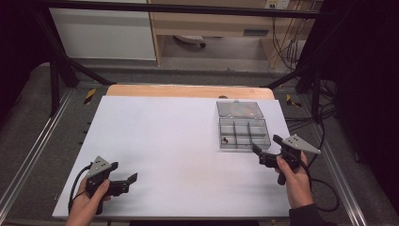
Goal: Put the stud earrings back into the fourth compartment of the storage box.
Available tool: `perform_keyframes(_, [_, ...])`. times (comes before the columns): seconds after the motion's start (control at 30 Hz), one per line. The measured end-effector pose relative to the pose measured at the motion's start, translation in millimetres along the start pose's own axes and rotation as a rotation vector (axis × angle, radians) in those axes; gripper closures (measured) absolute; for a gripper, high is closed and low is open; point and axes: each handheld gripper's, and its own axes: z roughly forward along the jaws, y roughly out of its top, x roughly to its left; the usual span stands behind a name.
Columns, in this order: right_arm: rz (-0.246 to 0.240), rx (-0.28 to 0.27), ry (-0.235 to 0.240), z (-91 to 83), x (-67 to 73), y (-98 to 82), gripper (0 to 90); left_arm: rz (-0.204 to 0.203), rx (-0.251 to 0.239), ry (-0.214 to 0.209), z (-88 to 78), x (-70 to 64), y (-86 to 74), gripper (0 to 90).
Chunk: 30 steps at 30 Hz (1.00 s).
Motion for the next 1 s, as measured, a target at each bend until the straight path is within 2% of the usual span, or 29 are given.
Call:
perform_keyframes(0.5, [0.000, 0.056, 0.027, -5.9, 7.7, -32.7, 4.5, 0.005, -0.014, -0.012, -0.3, -0.3, 0.3, 9.5])
perform_keyframes(1.0, [-0.034, 0.129, 0.069, 7.4, 19.5, -47.8, 4.2, 0.009, -0.021, -0.025, 1.3, -2.3, 1.6, 9.4])
